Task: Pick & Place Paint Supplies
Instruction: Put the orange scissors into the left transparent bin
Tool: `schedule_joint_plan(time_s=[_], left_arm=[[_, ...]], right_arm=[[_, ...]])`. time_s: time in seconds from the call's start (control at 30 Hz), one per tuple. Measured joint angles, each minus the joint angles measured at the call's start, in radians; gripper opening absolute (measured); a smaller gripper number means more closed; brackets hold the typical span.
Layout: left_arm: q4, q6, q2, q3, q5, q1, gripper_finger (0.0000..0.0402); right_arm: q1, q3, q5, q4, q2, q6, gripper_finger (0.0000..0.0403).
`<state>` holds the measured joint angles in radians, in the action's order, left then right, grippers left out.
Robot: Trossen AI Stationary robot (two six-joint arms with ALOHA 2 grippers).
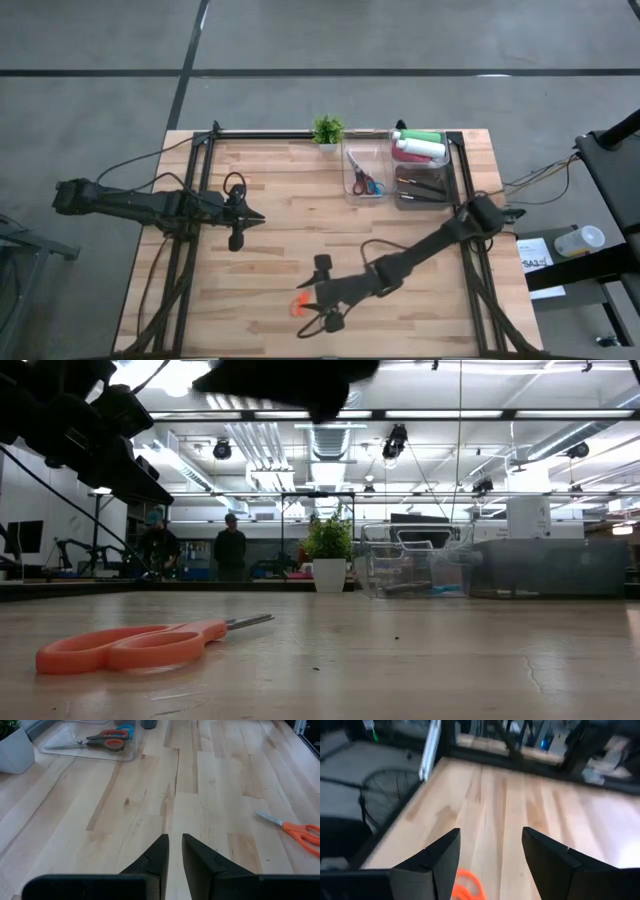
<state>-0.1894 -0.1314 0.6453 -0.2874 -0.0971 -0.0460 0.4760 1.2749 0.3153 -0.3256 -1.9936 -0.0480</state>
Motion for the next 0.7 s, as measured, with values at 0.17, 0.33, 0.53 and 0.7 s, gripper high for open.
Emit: schedule_joint_plan(time_s=[0.17, 0.33, 0.53, 0.7], left_arm=[[-0.006, 0.0, 0.0, 0.0, 0.0, 0.0, 0.0062], [-0.007, 0.0, 0.0, 0.0, 0.0, 0.0, 0.0062], [-0.016, 0.0, 0.0, 0.0, 0.0, 0.0, 0.0062], [-0.026, 0.0, 0.0, 0.0, 0.0, 0.0, 0.0062]], right_arm=[[-0.004, 0.046, -0.001, 0.004, -0.113, -0.051, 0.0209], [-0.013, 0.096, -0.002, 0.006, -0.196, -0.134, 0.0209], [-0.016, 0.143, -0.011, 0.01, -0.261, -0.163, 0.0209], [-0.024, 0.15, -0.061, 0.067, -0.269, -0.242, 0.0209]])
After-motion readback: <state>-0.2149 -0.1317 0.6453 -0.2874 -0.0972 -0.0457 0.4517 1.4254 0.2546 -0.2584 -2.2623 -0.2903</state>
